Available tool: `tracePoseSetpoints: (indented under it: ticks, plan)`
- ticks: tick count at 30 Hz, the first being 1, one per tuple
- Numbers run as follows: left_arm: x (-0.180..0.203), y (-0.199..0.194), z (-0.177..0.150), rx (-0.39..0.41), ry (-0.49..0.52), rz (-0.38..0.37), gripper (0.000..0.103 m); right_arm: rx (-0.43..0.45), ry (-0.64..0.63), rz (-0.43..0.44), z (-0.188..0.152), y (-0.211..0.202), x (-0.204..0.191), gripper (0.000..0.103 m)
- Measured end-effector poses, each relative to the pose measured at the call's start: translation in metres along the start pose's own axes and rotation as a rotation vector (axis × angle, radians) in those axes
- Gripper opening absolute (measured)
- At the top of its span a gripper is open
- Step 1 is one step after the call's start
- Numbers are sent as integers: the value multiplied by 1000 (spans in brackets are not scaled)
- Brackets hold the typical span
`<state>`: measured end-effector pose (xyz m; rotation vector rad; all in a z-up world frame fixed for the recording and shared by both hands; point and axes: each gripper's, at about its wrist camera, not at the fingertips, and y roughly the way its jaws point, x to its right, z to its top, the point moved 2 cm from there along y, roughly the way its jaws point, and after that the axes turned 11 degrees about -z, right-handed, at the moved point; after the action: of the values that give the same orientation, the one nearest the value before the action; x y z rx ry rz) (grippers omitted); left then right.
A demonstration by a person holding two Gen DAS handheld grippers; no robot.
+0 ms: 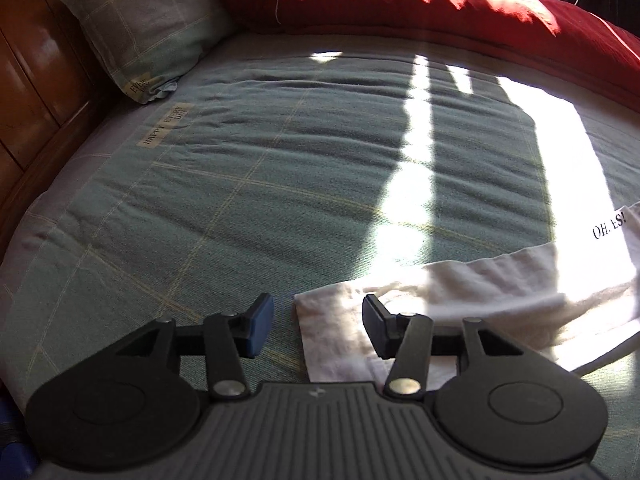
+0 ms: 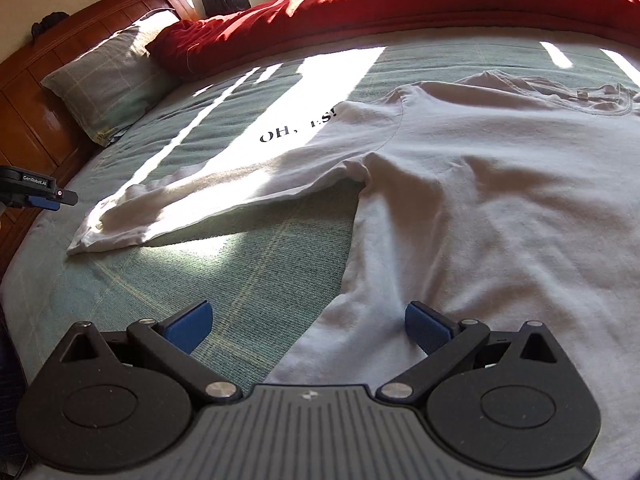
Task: Fold clothes
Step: 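Move the open left tool over the shirt body toward the collar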
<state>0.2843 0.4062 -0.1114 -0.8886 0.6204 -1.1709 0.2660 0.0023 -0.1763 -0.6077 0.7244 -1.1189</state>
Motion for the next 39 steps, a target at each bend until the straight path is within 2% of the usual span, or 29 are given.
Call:
tracePoseSetpoints:
  ticks: [2,3,5,7,10,12,14,18,21,24,27,29,30,33,36,39]
  plan:
    - [6,-3,-1,-7,-14,-43,50,-23,-46,91,-9,-6,-22,103]
    - [14,-5,-1,-11,-9,-90,50,-36,-71,139,-13,-9,-34,103]
    - [43,-9,-1,-15,29,-183,51,-72,-165,223,-20,-19,-52,103]
    - [83,-13,-3,-21,101,-273,51,-103,-194,269,-22,-30,-54,103]
    - [147,-18,-6,-41,195,-421,52,-53,-206,222,-19,-60,-32,103]
    - [203,-18,-10,-66,242,-552,54,-48,-178,161,-15,-73,-6,103]
    - [253,-15,-14,-90,284,-655,60,-46,-146,108,-14,-84,24,103]
    - [343,2,-22,-145,327,-801,63,-30,-103,35,-19,-99,72,103]
    - [385,23,-31,-200,327,-830,63,-5,-59,26,-25,-105,96,103]
    - [398,45,-40,-243,306,-802,63,11,1,47,-29,-107,116,103]
    - [381,51,-38,-184,314,-728,64,33,43,73,-31,-107,134,103]
    - [360,53,-32,-144,313,-635,64,44,60,67,-32,-107,145,103]
    - [348,54,-28,-136,290,-614,64,48,75,59,-32,-107,152,103]
    - [325,51,-17,-158,205,-636,63,42,134,37,-33,-106,172,103]
    - [337,27,-10,-88,252,-652,64,52,177,13,-31,-112,186,103]
    - [365,16,-1,-57,287,-759,72,87,202,-20,-27,-121,197,103]
